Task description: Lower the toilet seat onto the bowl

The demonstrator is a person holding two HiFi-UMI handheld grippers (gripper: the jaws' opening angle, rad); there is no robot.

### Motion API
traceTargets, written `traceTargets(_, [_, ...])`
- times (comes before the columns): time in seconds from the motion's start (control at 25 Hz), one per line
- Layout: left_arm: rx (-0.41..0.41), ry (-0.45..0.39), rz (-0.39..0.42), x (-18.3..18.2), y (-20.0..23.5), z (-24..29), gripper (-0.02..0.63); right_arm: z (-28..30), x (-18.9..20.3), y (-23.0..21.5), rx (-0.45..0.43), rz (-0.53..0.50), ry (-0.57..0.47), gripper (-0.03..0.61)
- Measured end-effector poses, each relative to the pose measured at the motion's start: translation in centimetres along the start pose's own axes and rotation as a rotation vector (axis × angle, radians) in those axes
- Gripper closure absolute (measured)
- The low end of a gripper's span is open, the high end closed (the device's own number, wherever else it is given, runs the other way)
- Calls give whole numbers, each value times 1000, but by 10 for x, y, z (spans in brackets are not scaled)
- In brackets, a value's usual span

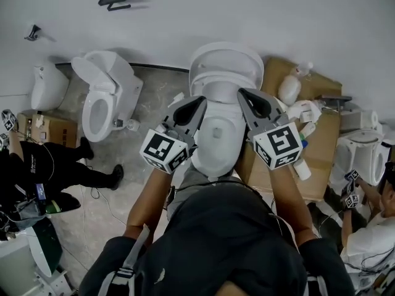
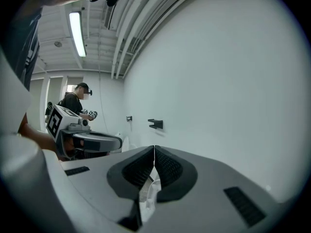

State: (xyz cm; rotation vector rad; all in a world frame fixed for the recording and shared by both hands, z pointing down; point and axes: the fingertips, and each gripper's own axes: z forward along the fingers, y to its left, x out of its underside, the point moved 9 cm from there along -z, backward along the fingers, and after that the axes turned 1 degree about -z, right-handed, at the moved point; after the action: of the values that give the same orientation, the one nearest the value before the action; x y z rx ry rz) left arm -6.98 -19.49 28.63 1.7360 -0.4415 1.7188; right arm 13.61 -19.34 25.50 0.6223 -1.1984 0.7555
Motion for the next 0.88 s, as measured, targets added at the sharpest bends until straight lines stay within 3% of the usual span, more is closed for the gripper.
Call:
traceTargets(0.76, [39,63,-72,19,72,23,609,104,59,-36,0,-4,189,568])
traceTargets(0.88, [39,71,-82,24,80,22,609,119,71,-42,-5,1,228,535])
